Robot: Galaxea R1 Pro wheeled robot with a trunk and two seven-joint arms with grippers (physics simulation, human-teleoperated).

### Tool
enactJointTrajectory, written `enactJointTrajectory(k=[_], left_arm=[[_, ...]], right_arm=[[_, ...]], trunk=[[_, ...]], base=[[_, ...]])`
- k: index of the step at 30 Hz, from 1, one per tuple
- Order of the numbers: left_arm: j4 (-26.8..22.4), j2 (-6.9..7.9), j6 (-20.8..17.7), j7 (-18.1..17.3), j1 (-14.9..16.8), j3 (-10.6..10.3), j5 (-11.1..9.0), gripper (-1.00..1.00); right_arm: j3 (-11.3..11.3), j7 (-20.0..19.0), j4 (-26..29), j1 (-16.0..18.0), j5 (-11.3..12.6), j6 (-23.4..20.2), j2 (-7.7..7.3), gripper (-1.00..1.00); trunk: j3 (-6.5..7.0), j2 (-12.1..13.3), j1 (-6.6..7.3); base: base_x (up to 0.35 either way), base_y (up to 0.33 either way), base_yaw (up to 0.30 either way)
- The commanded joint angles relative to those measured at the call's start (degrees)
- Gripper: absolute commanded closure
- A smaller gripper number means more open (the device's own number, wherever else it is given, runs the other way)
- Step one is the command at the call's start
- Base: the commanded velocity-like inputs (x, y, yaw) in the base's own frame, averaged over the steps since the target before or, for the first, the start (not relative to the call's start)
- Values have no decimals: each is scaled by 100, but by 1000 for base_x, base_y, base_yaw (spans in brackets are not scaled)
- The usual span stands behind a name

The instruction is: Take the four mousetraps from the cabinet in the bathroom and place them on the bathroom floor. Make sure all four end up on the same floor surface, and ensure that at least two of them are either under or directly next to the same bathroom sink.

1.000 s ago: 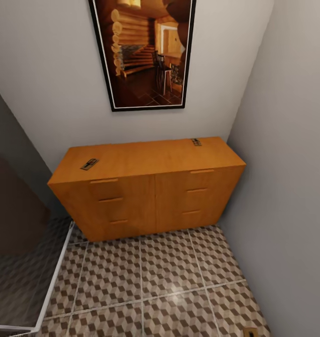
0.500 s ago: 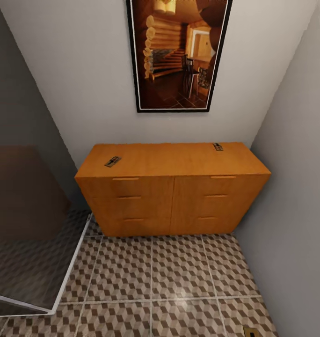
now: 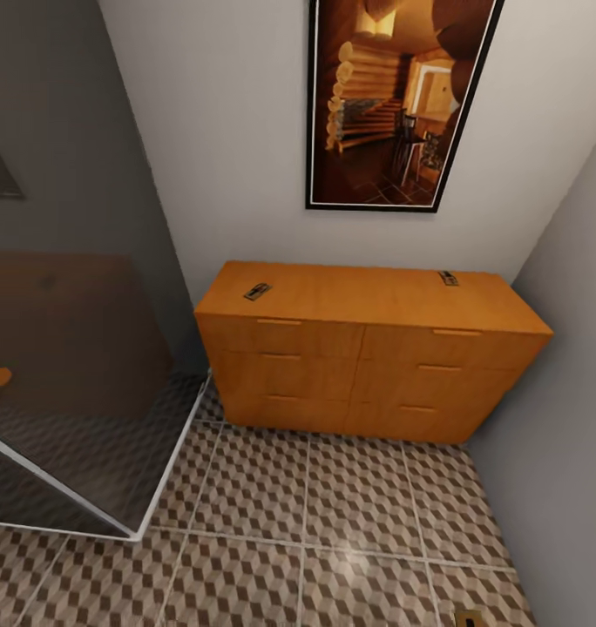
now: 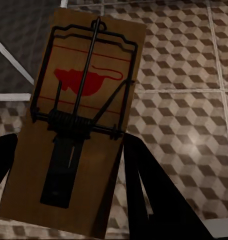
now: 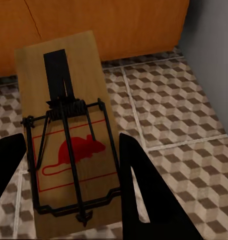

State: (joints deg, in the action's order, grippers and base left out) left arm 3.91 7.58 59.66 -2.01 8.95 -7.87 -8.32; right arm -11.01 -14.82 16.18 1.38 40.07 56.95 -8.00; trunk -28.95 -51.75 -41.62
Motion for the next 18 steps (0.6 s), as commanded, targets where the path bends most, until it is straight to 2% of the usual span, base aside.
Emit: enactJointTrajectory(k=[1, 10, 18], left_arm=[[22, -2, 28, 3, 10, -48, -41, 100], [22, -10, 16, 4, 10, -48, -42, 100], [22, -9, 11, 7, 10, -48, -42, 100]], right_arm=[[-34, -30, -1, 2, 63, 13, -4, 100], [-33, -30, -1, 3, 63, 13, -1, 100], [-37, -30, -1, 3, 63, 10, -1, 100]], trunk=[[0, -4, 2], [44, -4, 2], [82, -4, 2]], base=[[-270, 128, 260], [-256, 120, 261], [-79, 21, 263]])
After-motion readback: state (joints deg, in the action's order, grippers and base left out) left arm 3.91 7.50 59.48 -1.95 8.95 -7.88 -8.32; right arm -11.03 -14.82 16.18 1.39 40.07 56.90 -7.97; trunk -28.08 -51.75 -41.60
